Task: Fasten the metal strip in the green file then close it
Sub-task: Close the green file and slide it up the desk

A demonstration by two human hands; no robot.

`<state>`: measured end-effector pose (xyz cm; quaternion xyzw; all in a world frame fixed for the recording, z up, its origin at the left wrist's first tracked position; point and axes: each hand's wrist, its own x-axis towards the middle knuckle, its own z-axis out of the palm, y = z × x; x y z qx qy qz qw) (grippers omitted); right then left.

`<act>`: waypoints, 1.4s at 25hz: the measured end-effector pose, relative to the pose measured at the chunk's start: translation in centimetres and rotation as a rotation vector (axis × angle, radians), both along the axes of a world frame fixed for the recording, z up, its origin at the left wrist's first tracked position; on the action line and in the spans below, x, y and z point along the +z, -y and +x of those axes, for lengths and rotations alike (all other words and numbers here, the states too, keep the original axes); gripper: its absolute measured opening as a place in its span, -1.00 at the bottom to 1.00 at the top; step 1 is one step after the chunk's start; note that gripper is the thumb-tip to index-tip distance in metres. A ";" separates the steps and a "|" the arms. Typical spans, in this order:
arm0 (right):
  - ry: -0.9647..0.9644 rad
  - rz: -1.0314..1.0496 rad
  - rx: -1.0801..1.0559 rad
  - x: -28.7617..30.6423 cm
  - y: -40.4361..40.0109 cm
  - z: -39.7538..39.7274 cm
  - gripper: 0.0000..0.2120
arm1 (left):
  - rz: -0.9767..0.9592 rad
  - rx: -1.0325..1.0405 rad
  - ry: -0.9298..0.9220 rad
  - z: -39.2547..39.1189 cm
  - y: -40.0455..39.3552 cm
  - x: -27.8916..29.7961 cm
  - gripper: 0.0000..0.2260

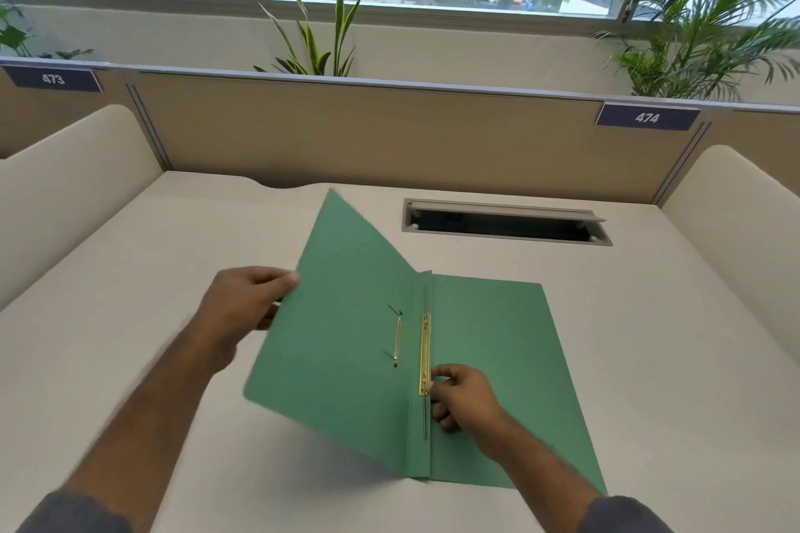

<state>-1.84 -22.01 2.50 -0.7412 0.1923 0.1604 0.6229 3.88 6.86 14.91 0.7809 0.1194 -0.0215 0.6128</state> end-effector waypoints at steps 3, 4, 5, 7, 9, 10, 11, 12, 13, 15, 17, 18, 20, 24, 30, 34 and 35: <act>0.045 -0.026 0.030 1.5 0.2 0.6 -0.77 | -0.216 -0.195 0.045 -1.2 4.4 1.8 -0.81; 0.071 -0.021 0.013 2.4 0.3 0.9 -0.76 | -0.237 -0.254 0.047 -1.6 5.9 1.6 -0.79; 0.102 0.005 -0.016 3.6 0.7 1.2 -0.74 | -0.236 -0.308 0.040 -2.1 7.4 1.2 -0.77; 0.177 0.091 -0.094 6.5 1.6 1.7 -0.67 | -0.199 -0.385 -0.001 -2.9 10.0 -0.3 -0.75; 0.302 0.140 -0.183 9.5 2.8 1.9 -0.58 | -0.119 -0.431 -0.053 -3.4 11.8 -2.2 -0.73; 0.396 0.113 -0.222 11.0 3.6 1.9 -0.57 | -0.033 -0.437 -0.076 -3.4 12.3 -3.2 -0.68; 0.490 0.077 -0.251 12.3 4.3 1.8 -0.59 | 0.074 -0.418 -0.101 -3.4 12.4 -4.2 -0.62; 0.558 0.054 -0.270 13.4 5.1 1.6 -0.63 | 0.172 -0.372 -0.127 -3.2 12.3 -5.0 -0.54; 0.585 0.045 -0.273 14.2 6.0 1.5 -0.65 | 0.240 -0.320 -0.155 -3.0 11.9 -5.7 -0.50; 0.535 -0.033 -0.232 14.7 7.8 1.5 -0.67 | 0.301 -0.259 -0.198 -2.8 11.1 -7.0 -0.48; 0.425 -0.190 -0.184 13.9 9.3 1.4 -0.66 | 0.320 -0.253 -0.230 -2.7 10.5 -8.0 -0.48; 0.390 -0.266 -0.185 13.2 9.8 1.3 -0.63 | 0.323 -0.248 -0.240 -2.7 10.4 -8.4 -0.49; 0.366 -0.383 -0.208 11.5 10.6 1.0 -0.59 | 0.334 -0.240 -0.256 -2.7 10.3 -9.3 -0.48; 0.301 -0.477 -0.177 7.2 10.9 0.7 -0.52 | 0.387 -0.274 -0.303 -3.4 10.6 -10.7 -0.38; 0.199 -0.571 -0.064 0.9 8.7 -0.3 -0.41 | 0.616 -0.307 -0.223 -4.2 10.7 -11.7 -0.45; 0.077 -0.789 0.061 -1.4 8.0 -0.4 -0.24 | 0.705 -0.259 -0.218 -4.0 10.6 -12.2 -0.43; 0.077 -0.820 0.073 -1.6 7.9 -0.4 -0.21 | 0.708 -0.240 -0.224 -3.9 10.6 -12.3 -0.46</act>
